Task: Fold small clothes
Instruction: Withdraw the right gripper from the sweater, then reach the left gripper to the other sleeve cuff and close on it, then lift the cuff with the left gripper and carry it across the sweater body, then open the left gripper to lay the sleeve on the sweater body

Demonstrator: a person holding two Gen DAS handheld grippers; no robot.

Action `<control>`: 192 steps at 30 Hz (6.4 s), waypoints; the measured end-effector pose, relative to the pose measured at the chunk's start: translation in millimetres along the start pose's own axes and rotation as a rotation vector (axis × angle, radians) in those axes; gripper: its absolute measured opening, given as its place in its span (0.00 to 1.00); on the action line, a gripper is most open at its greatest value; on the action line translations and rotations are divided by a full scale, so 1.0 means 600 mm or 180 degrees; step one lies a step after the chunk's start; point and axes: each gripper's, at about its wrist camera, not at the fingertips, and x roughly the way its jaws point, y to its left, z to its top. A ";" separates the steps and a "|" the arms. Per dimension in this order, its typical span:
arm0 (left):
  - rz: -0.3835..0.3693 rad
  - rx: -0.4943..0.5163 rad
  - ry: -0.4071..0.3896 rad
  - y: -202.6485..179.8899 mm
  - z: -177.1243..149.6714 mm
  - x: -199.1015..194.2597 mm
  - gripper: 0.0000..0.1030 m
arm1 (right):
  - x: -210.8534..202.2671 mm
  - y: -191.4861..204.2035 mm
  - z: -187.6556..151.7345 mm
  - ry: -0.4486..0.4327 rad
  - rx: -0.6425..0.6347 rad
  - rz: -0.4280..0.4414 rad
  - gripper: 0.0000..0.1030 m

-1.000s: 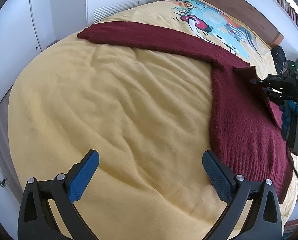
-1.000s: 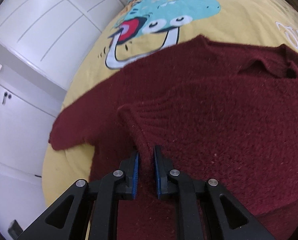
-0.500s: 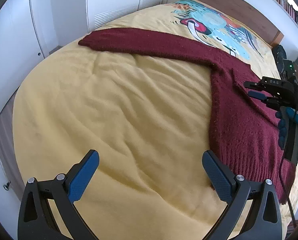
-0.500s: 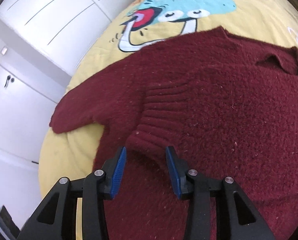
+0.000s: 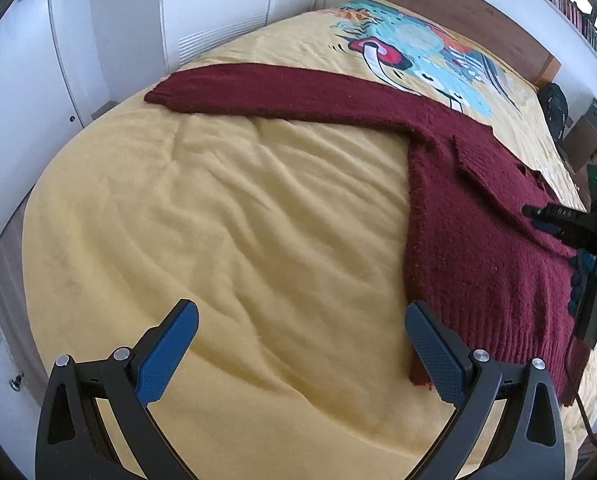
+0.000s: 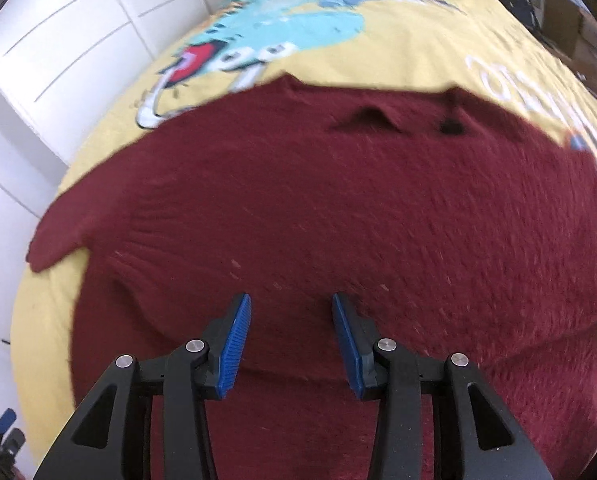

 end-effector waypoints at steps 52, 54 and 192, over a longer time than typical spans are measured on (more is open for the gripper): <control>-0.0244 0.0021 -0.0185 0.029 0.012 -0.062 0.99 | -0.346 -0.144 -0.357 -0.0528 0.0645 -0.0266 0.43; -0.0224 -0.0053 -0.0186 0.046 0.029 -0.051 0.99 | -0.342 -0.147 -0.357 -0.0507 0.0661 -0.0301 0.44; -0.1486 0.1124 0.0949 -0.664 0.192 0.234 0.24 | -0.304 -0.378 -0.405 -0.0425 0.1280 -0.0465 0.44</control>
